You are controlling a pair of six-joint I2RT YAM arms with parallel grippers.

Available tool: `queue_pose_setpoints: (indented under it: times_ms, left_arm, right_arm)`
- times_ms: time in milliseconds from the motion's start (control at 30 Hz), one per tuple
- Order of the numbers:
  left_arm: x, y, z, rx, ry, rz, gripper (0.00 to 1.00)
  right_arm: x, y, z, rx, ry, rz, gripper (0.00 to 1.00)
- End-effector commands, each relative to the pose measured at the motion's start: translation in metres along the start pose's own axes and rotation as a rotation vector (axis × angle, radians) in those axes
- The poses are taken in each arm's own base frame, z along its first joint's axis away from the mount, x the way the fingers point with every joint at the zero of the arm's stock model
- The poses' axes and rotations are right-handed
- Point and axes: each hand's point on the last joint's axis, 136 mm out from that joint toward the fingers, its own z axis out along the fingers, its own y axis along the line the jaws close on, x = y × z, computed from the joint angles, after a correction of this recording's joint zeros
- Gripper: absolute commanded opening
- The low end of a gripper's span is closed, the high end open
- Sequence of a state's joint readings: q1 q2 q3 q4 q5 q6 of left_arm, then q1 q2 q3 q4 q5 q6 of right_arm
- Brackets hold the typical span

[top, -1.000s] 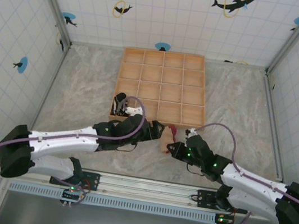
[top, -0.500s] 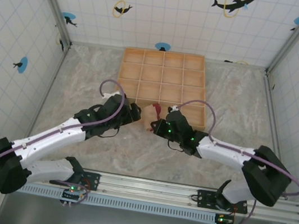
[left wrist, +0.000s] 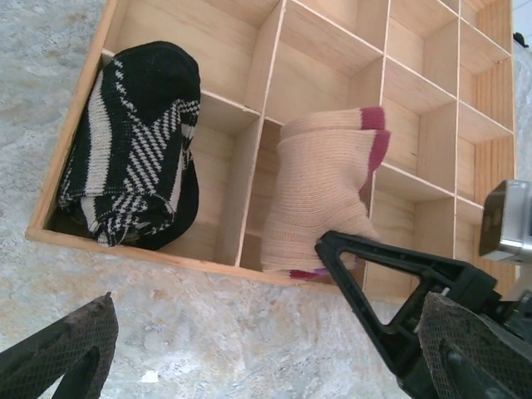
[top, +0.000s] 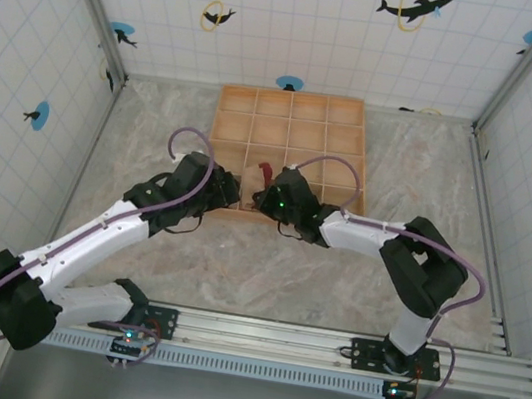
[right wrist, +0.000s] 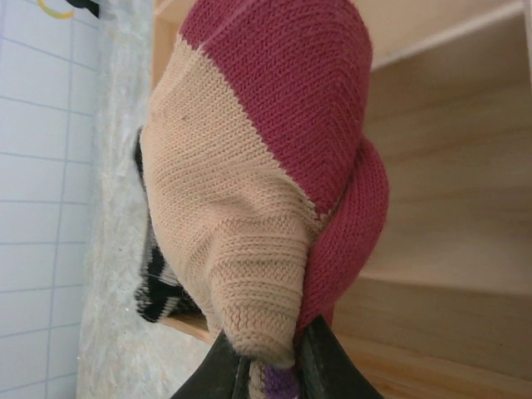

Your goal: Roll the socks

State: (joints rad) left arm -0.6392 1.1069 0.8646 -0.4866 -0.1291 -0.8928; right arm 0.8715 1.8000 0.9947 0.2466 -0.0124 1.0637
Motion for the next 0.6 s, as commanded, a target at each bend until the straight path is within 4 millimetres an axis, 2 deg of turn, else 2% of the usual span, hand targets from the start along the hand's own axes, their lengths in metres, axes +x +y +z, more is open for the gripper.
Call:
queue_pose_setpoints:
  times_ms: [0, 267, 400, 567]
  left_arm:
    - [0.0, 0.002, -0.004, -0.001, 0.008, 0.028, 0.96]
    - [0.002, 0.002, -0.003, 0.012, 0.012, 0.027, 0.95]
    - [0.0, 0.003, -0.007, 0.022, -0.006, 0.028, 0.95]
    - [0.003, 0.003, -0.006, 0.041, -0.009, 0.016, 0.96]
  right_arm:
    - [0.004, 0.008, 0.002, -0.01, 0.02, 0.047, 0.0]
    - [0.026, -0.019, 0.013, 0.13, 0.147, 0.104, 0.0]
    - [0.021, -0.026, 0.013, 0.191, 0.169, 0.103, 0.0]
    - [0.018, -0.034, 0.024, 0.234, 0.201, 0.102, 0.0]
